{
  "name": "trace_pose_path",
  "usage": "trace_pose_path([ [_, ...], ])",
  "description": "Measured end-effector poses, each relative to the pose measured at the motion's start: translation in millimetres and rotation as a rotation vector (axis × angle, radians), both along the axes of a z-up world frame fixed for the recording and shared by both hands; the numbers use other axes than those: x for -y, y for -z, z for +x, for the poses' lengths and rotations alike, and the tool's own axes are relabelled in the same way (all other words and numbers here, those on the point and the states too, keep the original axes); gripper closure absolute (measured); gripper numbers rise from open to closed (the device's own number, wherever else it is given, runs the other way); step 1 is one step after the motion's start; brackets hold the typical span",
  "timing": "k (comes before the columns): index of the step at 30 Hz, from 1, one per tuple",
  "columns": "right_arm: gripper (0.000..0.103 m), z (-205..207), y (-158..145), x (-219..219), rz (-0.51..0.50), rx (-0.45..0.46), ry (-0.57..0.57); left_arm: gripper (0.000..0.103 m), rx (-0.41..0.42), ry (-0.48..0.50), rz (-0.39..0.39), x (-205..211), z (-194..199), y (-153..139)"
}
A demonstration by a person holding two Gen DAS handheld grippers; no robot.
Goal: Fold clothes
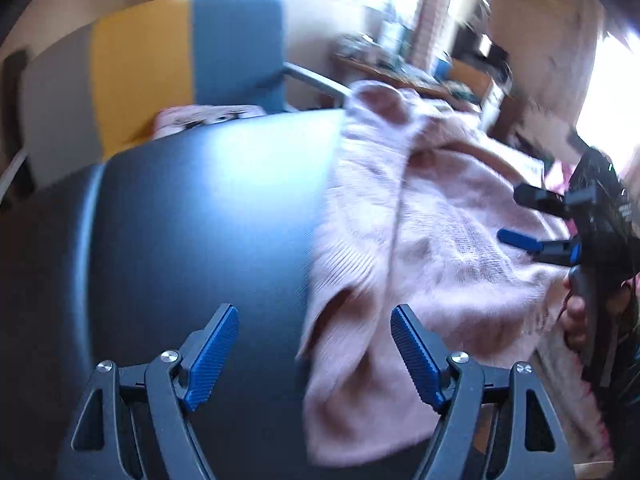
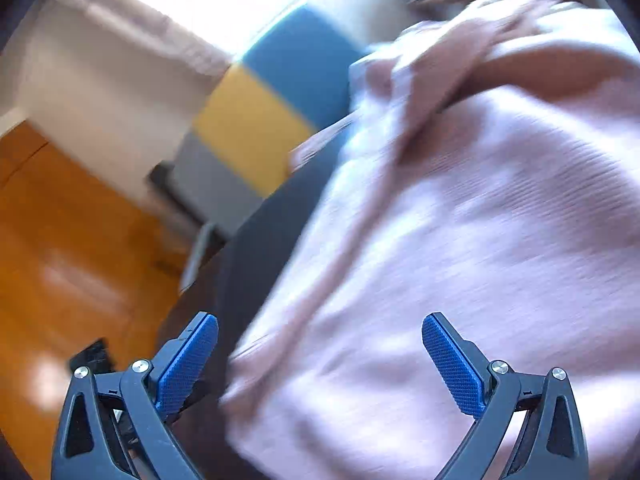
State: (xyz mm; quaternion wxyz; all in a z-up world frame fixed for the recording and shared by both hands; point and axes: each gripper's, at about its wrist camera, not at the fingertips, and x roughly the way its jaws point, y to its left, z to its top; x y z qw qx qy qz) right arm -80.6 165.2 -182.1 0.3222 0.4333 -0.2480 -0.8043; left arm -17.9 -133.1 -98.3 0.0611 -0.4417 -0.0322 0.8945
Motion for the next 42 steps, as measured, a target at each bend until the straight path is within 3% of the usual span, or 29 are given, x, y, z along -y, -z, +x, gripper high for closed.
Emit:
trace_pose_path([
  [5, 0.0, -31.6, 19.5, -14.8, 0.07, -0.004, 0.104, 0.025, 0.136, 0.063, -0.151, -38.9, -50.5, 40.3],
  [6, 0.0, -41.2, 23.5, -21.6, 0.079, 0.01, 0.114, 0.03, 0.155, 0.082, -0.163, -40.8, -56.0, 50.3],
  [8, 0.0, -50.6, 30.9, -20.1, 0.091, 0.001, 0.126, 0.039, 0.147, 0.083, -0.104, -34.1, -59.6, 53.4],
  [9, 0.0, -51.8, 31.1, -19.0, 0.1, -0.03, 0.133, 0.054, 0.141, 0.073, -0.073, -28.8, -59.2, 52.6],
  [10, 0.0, -51.6, 32.2, -13.0, 0.117, -0.047, 0.124, 0.08, 0.135, 0.061, -0.04, -22.7, -58.5, 51.9],
  [13, 0.0, -43.1, 27.6, 6.9, 0.133, -0.073, 0.076, 0.092, 0.126, -0.006, 0.05, 4.8, -50.7, 50.2],
  [18, 0.0, -26.2, 22.4, 54.8, 0.113, -0.053, -0.078, 0.093, 0.09, -0.125, 0.133, 52.3, -8.4, 48.6],
  [23, 0.0, 11.8, 25.7, 119.1, 0.103, -0.042, -0.254, 0.093, 0.085, -0.278, 0.208, 118.6, 67.5, 50.0],
  [34, 0.0, 96.2, 23.0, 274.7, 0.118, -0.056, -0.651, 0.093, 0.064, -0.634, 0.189, 206.6, 241.0, 69.5],
  [38, 0.0, 128.6, 21.4, 348.2, 0.167, -0.122, -0.816, 0.091, 0.079, -0.772, 0.175, 228.7, 286.5, 74.8],
  [42, 0.0, 159.7, 25.3, 373.4, 0.226, -0.17, -0.934, 0.087, 0.081, -0.866, 0.129, 232.5, 313.4, 66.4],
])
